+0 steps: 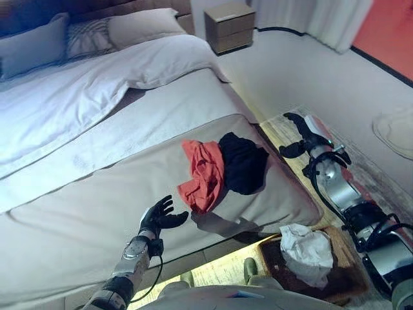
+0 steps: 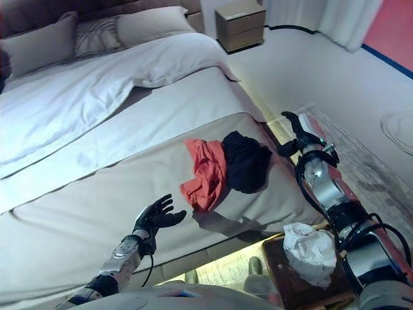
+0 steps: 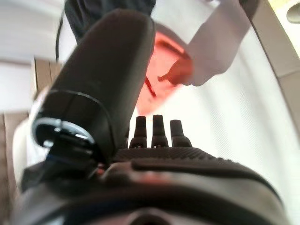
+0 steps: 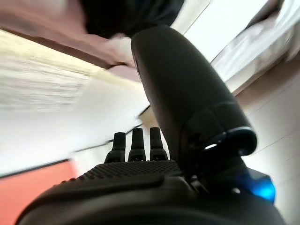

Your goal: Pick up the clothes from the bed and place them into the basket

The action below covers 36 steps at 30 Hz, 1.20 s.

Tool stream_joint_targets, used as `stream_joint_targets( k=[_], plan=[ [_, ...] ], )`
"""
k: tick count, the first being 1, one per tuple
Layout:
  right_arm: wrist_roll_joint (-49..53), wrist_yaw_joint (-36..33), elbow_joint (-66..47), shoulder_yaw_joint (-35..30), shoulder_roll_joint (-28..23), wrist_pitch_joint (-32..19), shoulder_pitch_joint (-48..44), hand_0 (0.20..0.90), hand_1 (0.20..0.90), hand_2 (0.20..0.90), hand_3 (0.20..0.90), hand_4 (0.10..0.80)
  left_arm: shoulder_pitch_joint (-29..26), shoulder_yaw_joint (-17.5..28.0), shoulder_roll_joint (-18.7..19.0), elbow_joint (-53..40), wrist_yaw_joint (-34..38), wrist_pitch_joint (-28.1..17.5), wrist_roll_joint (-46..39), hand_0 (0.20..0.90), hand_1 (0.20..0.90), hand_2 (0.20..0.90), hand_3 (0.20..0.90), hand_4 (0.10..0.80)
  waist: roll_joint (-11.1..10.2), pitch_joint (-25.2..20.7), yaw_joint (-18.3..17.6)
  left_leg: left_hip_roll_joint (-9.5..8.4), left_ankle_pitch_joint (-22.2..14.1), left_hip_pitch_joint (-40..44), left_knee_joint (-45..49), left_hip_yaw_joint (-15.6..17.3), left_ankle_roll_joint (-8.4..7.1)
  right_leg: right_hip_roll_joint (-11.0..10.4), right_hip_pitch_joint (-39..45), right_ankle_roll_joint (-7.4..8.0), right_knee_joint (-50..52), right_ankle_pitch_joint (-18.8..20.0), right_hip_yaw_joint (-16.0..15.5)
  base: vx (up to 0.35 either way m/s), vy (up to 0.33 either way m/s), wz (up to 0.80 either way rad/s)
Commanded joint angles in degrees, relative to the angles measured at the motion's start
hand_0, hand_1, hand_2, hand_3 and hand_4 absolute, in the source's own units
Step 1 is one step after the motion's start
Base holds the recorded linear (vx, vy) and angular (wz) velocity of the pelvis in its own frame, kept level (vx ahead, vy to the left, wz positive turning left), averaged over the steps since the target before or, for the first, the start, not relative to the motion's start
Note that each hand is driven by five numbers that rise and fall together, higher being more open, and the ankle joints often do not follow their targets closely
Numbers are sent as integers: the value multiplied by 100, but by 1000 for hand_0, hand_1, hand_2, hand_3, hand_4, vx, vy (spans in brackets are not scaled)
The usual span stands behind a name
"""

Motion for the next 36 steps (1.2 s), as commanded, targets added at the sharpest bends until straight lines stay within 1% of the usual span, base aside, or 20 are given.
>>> stream_joint_targets(
  k=[1,4,6,7,8,9,10,14,16,21,22,25,29,33,35,36],
  plan=[
    [-421,14,45,304,-210,-198,-1110,900,900,900,900,800,-151,119,457,-243,-96,-412,34,900,900,900,900,800,-544,-127,262,-305,-608,-84,192,-292,146,-220,110,-95,426,-623,-193,132,23,47],
    [-445,243,225,662,-290,-94,-1524,900,900,900,900,800,13,153,530,-299,-237,-253,117,900,900,900,900,800,-550,-72,524,-362,-579,-209,235,-504,144,-263,115,-119,489,-684,-389,110,40,31],
    [-436,336,349,867,-292,-49,-1776,900,900,900,900,800,44,141,560,-306,-266,-269,113,900,900,900,900,800,-537,3,642,-404,-586,-380,397,-619,149,-303,9,-153,699,-778,-489,37,63,38],
    [-513,360,440,993,-296,-6,-1950,900,900,900,900,800,40,104,605,-366,-290,-352,64,900,900,900,900,800,-506,130,726,-442,-599,-574,613,-701,155,-349,-128,-197,929,-855,-578,-70,87,37],
    [-550,356,568,1127,-320,-16,-2159,900,900,900,900,800,-2,79,652,-450,-335,-455,-20,900,900,900,900,800,-458,305,805,-486,-627,-805,873,-784,162,-402,-296,-246,1181,-942,-686,-101,72,35],
    [-575,352,615,1179,-339,-13,-2235,900,900,900,900,800,-21,61,668,-481,-374,-503,-70,900,900,900,900,800,-432,384,840,-509,-637,-893,973,-814,165,-421,-354,-269,1264,-971,-727,-179,85,47],
    [-578,285,770,1347,-391,23,-2482,900,900,900,900,800,-86,-36,718,-615,-463,-611,-268,900,900,900,900,800,-343,650,931,-598,-673,-1178,1254,-928,188,-472,-546,-331,1473,-1040,-804,-200,76,41],
    [-446,175,1320,1857,-364,204,-3301,900,900,900,900,800,-269,-296,822,-858,-617,-773,-594,900,900,900,900,800,-101,1289,1176,-793,-651,-1852,1708,-1160,252,-594,-1092,-412,1871,-1084,-961,-231,71,31],
    [-372,215,1515,1990,-324,266,-3531,900,900,900,900,800,-297,-401,842,-921,-604,-825,-668,900,900,900,900,800,-31,1438,1251,-841,-651,-2004,1823,-1215,271,-619,-1228,-437,2014,-1121,-997,-109,32,8],
    [-255,352,2071,2131,-160,447,-4004,900,900,900,900,800,-360,-544,903,-1237,-565,-919,-870,900,900,900,900,800,132,1805,1423,-1032,-649,-2447,2170,-1381,351,-705,-1633,-467,2403,-1189,-1077,-78,30,24],
    [-276,379,2182,2133,-109,477,-4066,900,900,900,900,800,-360,-565,922,-1325,-550,-945,-903,900,900,900,900,800,147,1905,1477,-1042,-791,-2455,2278,-1383,347,-700,-1666,-443,2549,-1329,-1027,-46,-8,31],
    [-245,386,2380,2152,-47,572,-4186,900,900,900,900,800,-417,-576,970,-1503,-503,-961,-977,900,900,900,900,800,195,2068,1521,-1090,-819,-2617,2431,-1366,395,-735,-1846,-447,2776,-1380,-1051,-58,4,19],
    [-407,519,2774,2104,127,813,-4194,900,900,900,900,800,-469,-635,1012,-1686,-389,-985,-1092,900,900,900,900,800,232,2093,1577,-1131,-939,-3052,2822,-1315,466,-802,-2280,-479,3253,-1489,-1097,-55,14,13],
    [-633,1048,3250,2129,207,1343,-4156,900,900,900,900,800,-462,-695,1034,-1909,-324,-997,-1140,900,900,900,900,800,249,2093,1612,-1150,-1082,-3423,3196,-1252,536,-868,-2666,-522,3717,-1604,-1100,-30,22,6],
    [-839,1503,3456,2148,245,1679,-4156,900,900,900,900,800,-447,-716,1043,-1978,-315,-1011,-1165,900,900,900,900,800,259,2093,1626,-1157,-1125,-3567,3331,-1226,558,-886,-2807,-534,3859,-1637,-1074,-16,7,0],
    [-890,1700,3589,2169,240,1736,-4173,900,900,900,900,800,-451,-734,1048,-2005,-305,-1017,-1168,900,900,900,900,800,261,2093,1632,-1165,-1148,-3640,3401,-1219,567,-889,-2876,-542,3919,-1653,-1066,-35,6,-3]
  ],
)
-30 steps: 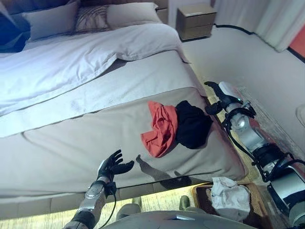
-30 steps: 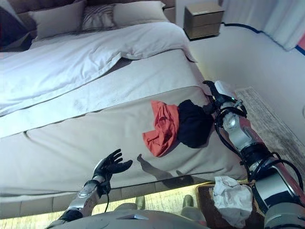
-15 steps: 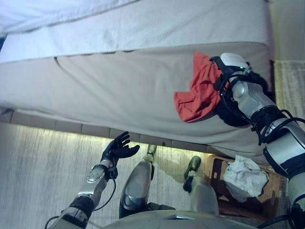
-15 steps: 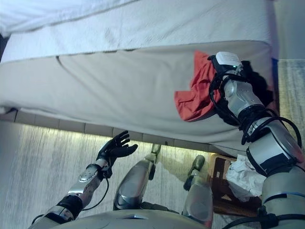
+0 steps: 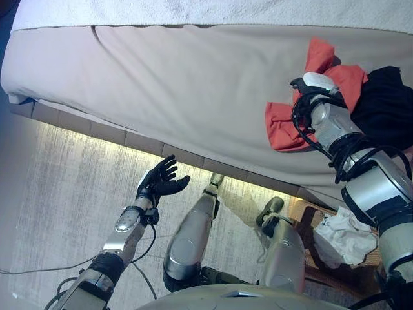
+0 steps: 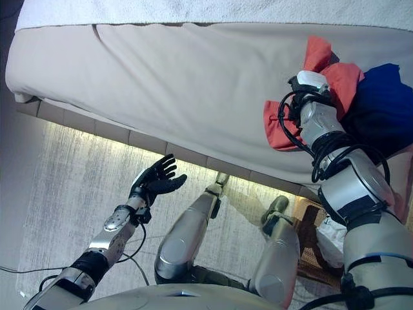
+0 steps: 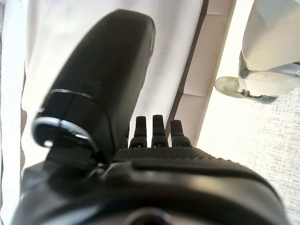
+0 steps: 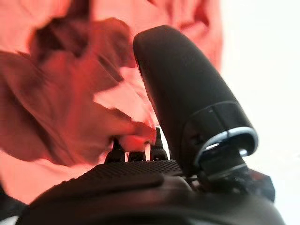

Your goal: Pick up the clothes from the bed and place them into the basket

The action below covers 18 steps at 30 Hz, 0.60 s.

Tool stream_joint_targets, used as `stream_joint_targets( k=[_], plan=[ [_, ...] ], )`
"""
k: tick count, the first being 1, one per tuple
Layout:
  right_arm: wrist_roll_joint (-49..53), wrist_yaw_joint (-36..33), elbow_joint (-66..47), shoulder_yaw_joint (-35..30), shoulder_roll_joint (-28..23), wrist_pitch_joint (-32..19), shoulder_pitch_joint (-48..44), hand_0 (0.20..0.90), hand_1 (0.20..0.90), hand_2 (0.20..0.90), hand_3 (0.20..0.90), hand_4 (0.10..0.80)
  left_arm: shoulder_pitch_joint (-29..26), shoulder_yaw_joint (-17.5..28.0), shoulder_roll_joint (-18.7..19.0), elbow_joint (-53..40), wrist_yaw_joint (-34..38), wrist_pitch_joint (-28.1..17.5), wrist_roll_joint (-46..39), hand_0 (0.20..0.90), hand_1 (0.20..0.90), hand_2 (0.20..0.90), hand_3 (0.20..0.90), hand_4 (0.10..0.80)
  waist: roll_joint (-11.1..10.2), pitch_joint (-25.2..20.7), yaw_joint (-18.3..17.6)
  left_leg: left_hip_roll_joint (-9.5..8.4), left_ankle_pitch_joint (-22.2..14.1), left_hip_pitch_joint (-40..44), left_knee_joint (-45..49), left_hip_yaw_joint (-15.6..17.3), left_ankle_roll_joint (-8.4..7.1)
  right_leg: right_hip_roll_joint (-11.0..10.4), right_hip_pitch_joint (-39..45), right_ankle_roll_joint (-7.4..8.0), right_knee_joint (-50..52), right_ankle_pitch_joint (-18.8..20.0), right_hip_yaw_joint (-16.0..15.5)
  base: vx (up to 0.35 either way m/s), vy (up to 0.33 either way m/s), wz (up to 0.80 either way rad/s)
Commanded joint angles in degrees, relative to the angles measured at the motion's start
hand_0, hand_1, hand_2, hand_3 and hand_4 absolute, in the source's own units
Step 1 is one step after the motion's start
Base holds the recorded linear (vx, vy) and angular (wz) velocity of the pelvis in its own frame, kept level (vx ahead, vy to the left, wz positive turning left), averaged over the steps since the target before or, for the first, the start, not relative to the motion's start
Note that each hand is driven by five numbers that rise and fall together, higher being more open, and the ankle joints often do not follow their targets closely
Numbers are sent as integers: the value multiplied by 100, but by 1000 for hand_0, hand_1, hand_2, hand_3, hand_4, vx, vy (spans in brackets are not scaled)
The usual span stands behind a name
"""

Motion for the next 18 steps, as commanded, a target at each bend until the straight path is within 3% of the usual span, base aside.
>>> stream_joint_targets(
  k=[1,8,11,14,15,16,18],
  plan=[
    [-432,762,439,455,-279,611,-715,900,900,900,900,800,165,-42,218,-591,30,-518,-209,900,900,900,900,800,38,-129,-8,-255,-1002,-467,961,94,348,389,-43,-328,469,-437,-97,-36,-1,-5],
    [-1044,2290,978,751,-286,968,-806,900,900,900,900,800,212,-86,280,-824,103,-488,-208,900,900,900,900,800,91,-129,37,-294,-1134,-816,1388,148,388,341,-407,-390,877,-529,-39,-27,3,-1],
    [-1102,2636,1033,875,-314,1026,-807,900,900,900,900,800,244,-63,318,-881,92,-462,-210,900,900,900,900,800,104,-129,44,-290,-1164,-872,1471,163,393,333,-464,-412,933,-547,-25,-7,-2,1],
    [-950,2501,1093,926,-281,975,-817,900,900,900,900,800,264,-26,333,-898,54,-443,-194,900,900,900,900,800,105,-129,64,-276,-1165,-843,1470,165,395,346,-448,-431,935,-553,-21,-6,-4,-1],
    [-842,2369,1103,936,-272,919,-841,799,799,799,782,682,261,-20,330,-886,43,-453,-197,900,900,900,900,800,103,-129,69,-267,-1162,-817,1450,165,397,350,-427,-436,923,-556,-24,-21,-11,-3],
    [-729,2131,1095,900,-260,818,-859,300,300,300,200,100,254,-14,325,-875,38,-457,-196,900,900,900,900,800,97,-129,70,-259,-1159,-789,1440,169,398,355,-401,-440,915,-558,-28,0,0,0],
    [-422,1495,985,767,-286,624,-830,300,300,300,200,100,281,37,333,-898,34,-420,-181,900,900,900,900,800,68,-129,45,-225,-1152,-689,1389,193,395,381,-308,-451,883,-563,-24,0,0,0]
  ],
)
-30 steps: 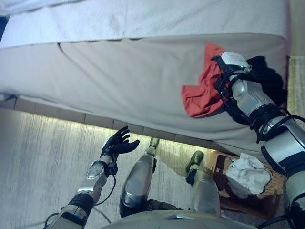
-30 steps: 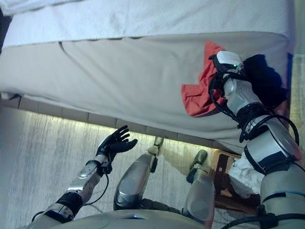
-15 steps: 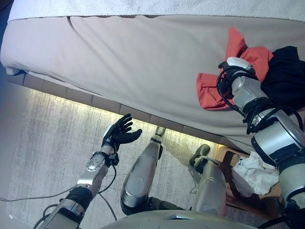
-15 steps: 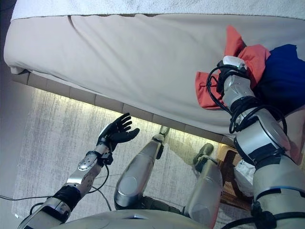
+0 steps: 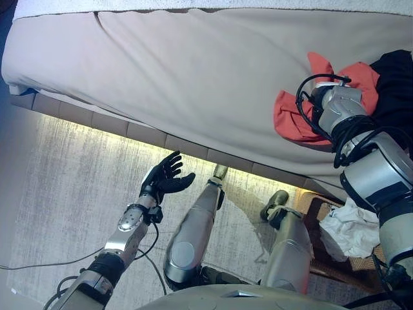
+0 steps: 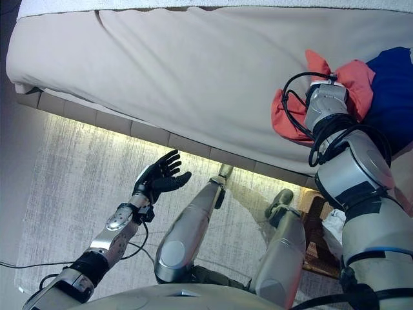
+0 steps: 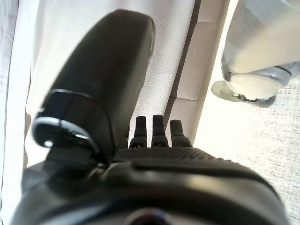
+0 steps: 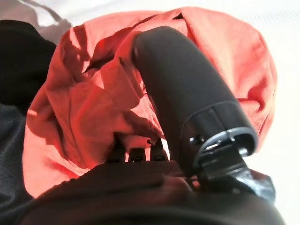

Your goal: Pick up the clothes from the bed and place them into the basket

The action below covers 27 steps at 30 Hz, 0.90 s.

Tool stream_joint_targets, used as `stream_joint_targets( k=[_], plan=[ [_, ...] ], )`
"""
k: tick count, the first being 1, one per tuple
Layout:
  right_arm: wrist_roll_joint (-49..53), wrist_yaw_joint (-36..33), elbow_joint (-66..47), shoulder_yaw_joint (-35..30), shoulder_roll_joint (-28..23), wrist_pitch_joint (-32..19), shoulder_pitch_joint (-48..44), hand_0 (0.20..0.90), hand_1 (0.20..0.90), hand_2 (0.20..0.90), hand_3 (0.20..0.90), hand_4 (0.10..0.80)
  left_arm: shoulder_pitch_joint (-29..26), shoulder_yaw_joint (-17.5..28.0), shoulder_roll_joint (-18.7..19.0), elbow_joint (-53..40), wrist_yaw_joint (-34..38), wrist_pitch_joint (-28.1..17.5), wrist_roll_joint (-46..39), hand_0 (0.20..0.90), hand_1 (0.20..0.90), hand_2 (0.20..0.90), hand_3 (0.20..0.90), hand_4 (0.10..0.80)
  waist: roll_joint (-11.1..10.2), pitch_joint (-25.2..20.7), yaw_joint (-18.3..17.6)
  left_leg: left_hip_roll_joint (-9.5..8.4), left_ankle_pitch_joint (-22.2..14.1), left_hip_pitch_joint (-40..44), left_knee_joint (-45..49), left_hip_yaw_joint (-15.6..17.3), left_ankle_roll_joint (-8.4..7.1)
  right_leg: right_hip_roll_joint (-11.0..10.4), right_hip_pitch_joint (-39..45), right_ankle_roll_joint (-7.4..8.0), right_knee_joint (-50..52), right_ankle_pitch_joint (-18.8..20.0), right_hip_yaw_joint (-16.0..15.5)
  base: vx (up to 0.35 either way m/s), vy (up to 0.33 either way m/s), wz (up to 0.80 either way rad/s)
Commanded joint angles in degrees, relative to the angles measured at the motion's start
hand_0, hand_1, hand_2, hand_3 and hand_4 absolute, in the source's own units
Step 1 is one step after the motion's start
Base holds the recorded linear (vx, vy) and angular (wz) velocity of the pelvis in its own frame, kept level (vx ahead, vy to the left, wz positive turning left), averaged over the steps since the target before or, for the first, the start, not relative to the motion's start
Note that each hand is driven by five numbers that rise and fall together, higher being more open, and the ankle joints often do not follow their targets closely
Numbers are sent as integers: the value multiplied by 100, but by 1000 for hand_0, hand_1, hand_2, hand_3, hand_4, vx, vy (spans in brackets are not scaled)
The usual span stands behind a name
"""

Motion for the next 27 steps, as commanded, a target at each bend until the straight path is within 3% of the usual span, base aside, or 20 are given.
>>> stream_joint_targets(
  k=[1,9,13,18,27],
  plan=[
    [544,-634,280,274,-344,-105,-42,300,300,300,200,100,210,181,221,-516,-28,-400,-103,900,900,900,900,800,59,-125,-21,-128,-1006,-11,728,162,434,497,386,-440,319,-494,-265,0,0,0],
    [1438,-2355,-695,-522,-599,-1254,237,300,300,300,200,100,182,347,169,-441,152,-303,-47,900,900,900,900,800,-176,-125,-294,107,-938,977,154,242,378,661,1306,-427,-273,-425,-193,11,4,-9],
    [1809,-2769,-1250,-851,-765,-1577,378,300,300,300,200,100,191,436,118,-299,206,-264,59,900,900,900,900,800,-328,-173,-403,236,-934,1631,-168,335,315,756,1989,-399,-740,-366,-180,48,-8,-15],
    [2269,-3010,-1832,-1164,-1036,-1937,687,300,300,300,200,100,318,512,82,-151,215,-181,178,900,900,900,900,800,-529,-620,-570,394,-743,2189,-723,481,270,877,2574,-385,-1461,-131,-180,98,-7,-15],
    [2872,-3354,-2808,-1735,-1600,-2525,1043,300,300,300,200,100,547,501,-63,206,272,-104,457,900,900,900,900,800,-832,-1708,-972,528,-478,3177,-1866,809,174,1099,3379,-134,-2661,293,124,131,-13,-20]
  ],
)
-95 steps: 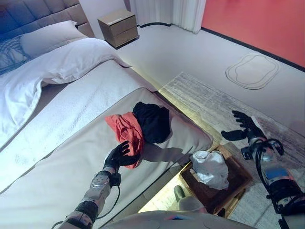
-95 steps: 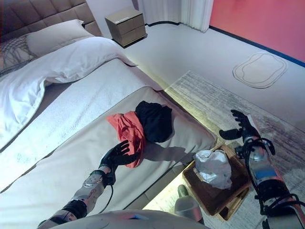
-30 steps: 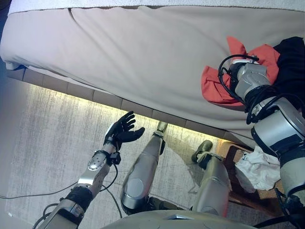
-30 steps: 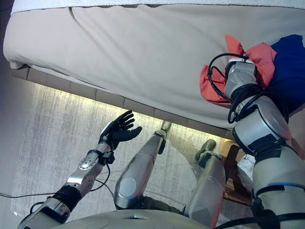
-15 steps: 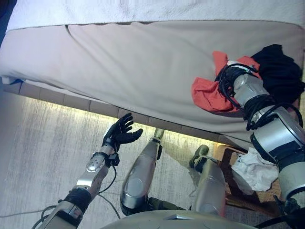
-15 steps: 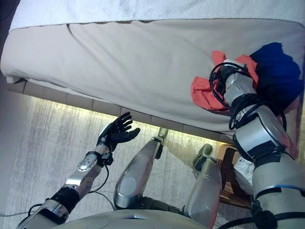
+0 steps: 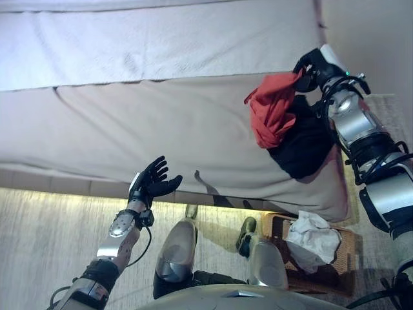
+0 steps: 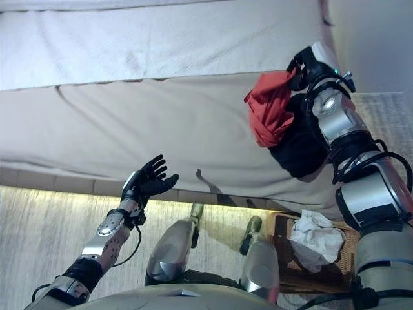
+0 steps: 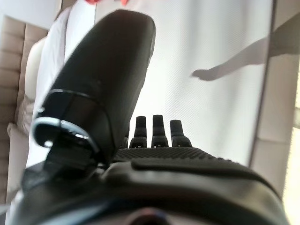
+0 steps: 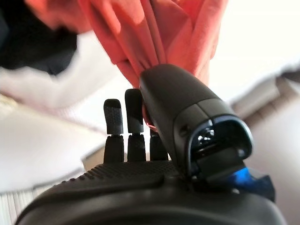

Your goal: Pick up the clothes from the bed and place them into the basket

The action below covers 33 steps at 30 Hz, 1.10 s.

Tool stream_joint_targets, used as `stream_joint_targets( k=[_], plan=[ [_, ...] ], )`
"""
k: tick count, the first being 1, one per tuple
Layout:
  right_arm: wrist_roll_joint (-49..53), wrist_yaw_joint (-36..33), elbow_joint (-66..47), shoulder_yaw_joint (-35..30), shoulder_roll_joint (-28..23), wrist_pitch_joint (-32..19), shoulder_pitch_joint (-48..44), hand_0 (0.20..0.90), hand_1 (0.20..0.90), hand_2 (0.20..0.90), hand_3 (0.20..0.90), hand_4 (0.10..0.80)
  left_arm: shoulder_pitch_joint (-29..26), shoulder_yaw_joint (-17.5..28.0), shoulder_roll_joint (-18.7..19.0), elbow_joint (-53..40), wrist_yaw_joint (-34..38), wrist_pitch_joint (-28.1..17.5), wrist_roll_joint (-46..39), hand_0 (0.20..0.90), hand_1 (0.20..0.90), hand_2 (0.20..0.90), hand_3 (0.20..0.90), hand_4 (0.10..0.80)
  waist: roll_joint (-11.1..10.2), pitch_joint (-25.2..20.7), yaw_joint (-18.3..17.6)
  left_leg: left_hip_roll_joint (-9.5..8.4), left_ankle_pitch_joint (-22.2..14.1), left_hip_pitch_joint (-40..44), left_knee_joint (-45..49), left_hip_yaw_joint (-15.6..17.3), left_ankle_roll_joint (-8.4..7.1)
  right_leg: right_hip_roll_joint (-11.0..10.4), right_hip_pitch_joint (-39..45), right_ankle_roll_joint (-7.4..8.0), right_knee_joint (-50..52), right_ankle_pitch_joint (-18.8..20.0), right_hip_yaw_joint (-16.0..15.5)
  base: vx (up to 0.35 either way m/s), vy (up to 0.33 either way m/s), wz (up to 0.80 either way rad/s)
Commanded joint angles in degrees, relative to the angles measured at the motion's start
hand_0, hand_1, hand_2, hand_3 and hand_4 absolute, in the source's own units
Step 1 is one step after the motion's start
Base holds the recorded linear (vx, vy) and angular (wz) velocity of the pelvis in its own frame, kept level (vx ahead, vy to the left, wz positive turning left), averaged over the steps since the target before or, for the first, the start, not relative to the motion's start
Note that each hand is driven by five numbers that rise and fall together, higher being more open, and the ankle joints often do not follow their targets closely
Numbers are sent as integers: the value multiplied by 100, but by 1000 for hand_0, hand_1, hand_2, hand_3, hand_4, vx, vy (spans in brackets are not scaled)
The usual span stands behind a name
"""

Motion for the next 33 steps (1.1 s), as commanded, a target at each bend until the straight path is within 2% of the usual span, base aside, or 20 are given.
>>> stream_joint_targets(
  k=[1,6,19,27,33],
  plan=[
    [251,-568,-362,39,-692,-588,-178,300,300,300,200,100,231,-85,-61,190,-7,-305,332,900,900,900,900,800,-179,-1393,-141,-58,-549,73,41,241,166,299,439,-174,-382,-218,-6,102,-7,-16],
    [565,-835,-515,-242,-1008,-788,-203,300,300,300,200,100,208,-60,-102,460,-82,-343,361,900,900,900,900,800,-242,-1762,-289,1,-472,384,-419,336,117,350,644,-57,-779,-52,154,71,-9,-17],
    [1056,-1195,-1066,-913,-2034,-615,-12,300,300,300,200,100,31,96,-342,1237,-264,-298,164,900,900,900,900,800,-388,-2260,-848,148,-408,765,-1041,637,14,431,743,155,-1417,287,765,30,-7,-20],
    [1287,-1442,-1512,-1899,-2236,-382,974,300,300,300,200,100,-149,270,-496,1441,-323,-246,320,900,900,900,900,800,-400,-2305,-1319,240,-558,986,-1084,1043,25,480,687,256,-1579,435,1283,10,8,-28],
    [1328,-1320,-1804,-2608,-2379,-372,1932,300,300,300,200,100,-297,267,-512,1638,-361,-185,426,900,900,900,900,800,-390,-2340,-1721,272,-618,1068,-1127,1275,62,572,566,279,-1538,462,1674,-15,5,-31]
  ],
)
